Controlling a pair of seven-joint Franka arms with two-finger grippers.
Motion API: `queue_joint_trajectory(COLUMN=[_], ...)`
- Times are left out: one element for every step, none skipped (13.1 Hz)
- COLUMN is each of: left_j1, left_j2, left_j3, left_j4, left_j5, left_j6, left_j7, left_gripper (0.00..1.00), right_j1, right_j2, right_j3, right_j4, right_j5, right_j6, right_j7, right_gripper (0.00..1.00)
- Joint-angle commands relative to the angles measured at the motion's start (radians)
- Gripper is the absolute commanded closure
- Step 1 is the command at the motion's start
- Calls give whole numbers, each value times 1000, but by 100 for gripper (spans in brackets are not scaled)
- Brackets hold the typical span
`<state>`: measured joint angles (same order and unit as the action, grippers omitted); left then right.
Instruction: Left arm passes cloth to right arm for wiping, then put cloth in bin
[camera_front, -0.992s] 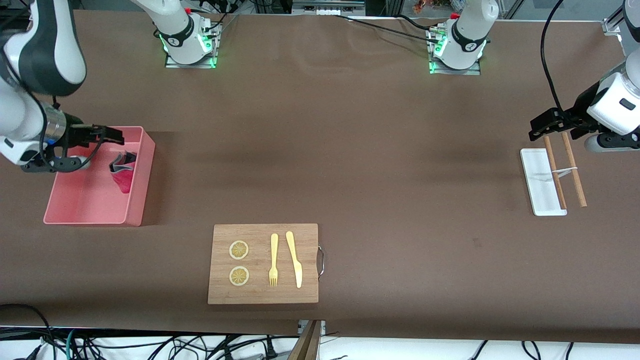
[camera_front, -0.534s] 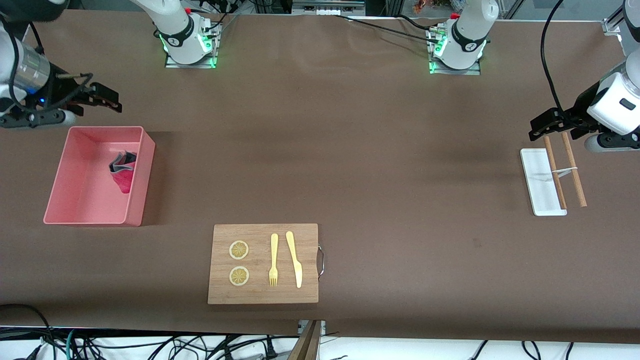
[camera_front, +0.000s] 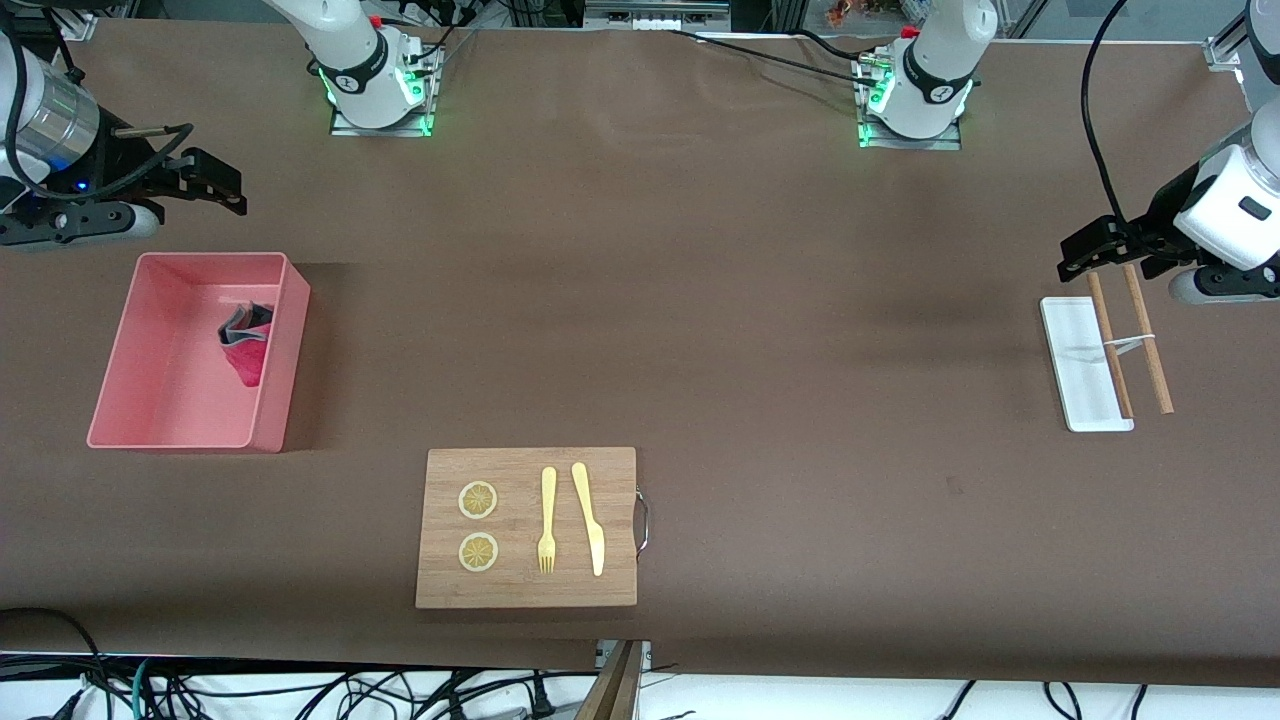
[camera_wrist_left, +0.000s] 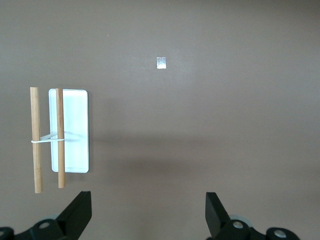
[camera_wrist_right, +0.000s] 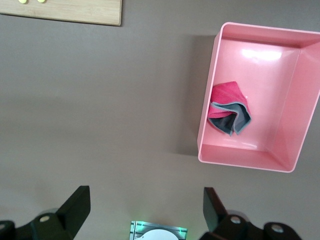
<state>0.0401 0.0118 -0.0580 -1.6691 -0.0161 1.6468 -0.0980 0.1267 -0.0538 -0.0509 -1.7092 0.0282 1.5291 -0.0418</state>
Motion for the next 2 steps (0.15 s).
queue_joint_trajectory(left_j1=[6,6], left_j2=[-3,-3], left_j3=[-8,-8], left_j4=[11,11], left_j5=[-1,-1], left_j6=[-13,-13], left_j7=[-9,-9], left_gripper=[0,0], right_j1=[-25,-25], right_j2=[14,11], right_j3=[20,20], right_j4=[40,42], right_j5=[-1,-1], right_j6=[-27,-29], right_j7=[3,-1], right_gripper=[0,0])
